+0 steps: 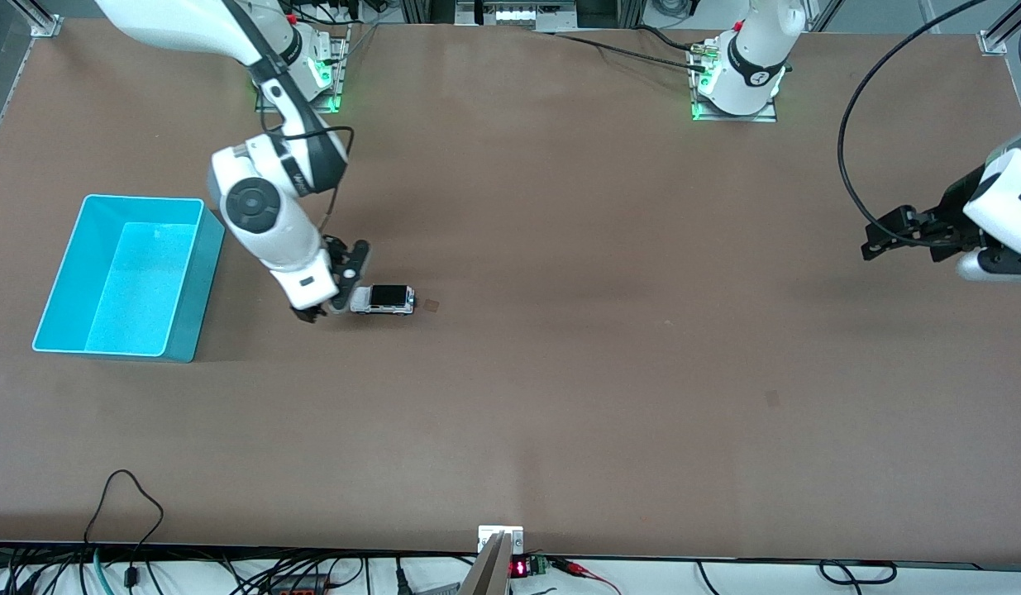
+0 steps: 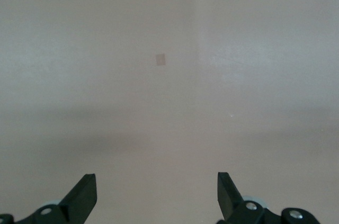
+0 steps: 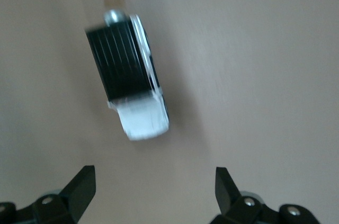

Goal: Wind and store white jeep toy
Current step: 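Lower the right gripper and close it on the jeep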

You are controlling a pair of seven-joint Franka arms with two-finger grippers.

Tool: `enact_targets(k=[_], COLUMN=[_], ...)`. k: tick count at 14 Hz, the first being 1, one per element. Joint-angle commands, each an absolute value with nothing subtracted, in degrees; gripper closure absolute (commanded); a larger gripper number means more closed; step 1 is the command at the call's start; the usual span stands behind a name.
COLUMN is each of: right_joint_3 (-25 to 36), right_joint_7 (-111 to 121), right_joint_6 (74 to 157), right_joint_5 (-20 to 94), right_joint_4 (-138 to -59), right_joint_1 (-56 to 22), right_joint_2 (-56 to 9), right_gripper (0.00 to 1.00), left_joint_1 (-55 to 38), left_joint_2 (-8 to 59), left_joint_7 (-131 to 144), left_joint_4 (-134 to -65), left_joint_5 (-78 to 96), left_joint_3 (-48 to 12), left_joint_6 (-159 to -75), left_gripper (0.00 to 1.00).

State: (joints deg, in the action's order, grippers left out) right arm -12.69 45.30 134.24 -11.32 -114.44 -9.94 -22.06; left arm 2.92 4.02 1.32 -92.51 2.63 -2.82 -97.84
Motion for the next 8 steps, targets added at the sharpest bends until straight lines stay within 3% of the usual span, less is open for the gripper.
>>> enact_targets(k=[1, 8], right_joint_3=[-12.30, -12.30], right_joint_7=[45.62, 45.62], right_joint_6=[134.82, 137.81], right_joint_5=[-11.95, -12.30], right_joint_4=[-111.27, -111.88], right_joint_1=[-12.65, -14.15], right_joint_2=[-25.66, -29.44], right_gripper=[0.00, 0.00], left_joint_1=[2.98, 3.08], left_joint_2=[1.76, 2.02], left_joint_7=[3.08, 2.37], left_joint_4=[-95.01, -92.64], left_joint_5=[2.55, 2.90], left_joint_3=[-2.64, -2.11], left_joint_6=[-97.56, -95.71], left_gripper=[0.00, 0.00])
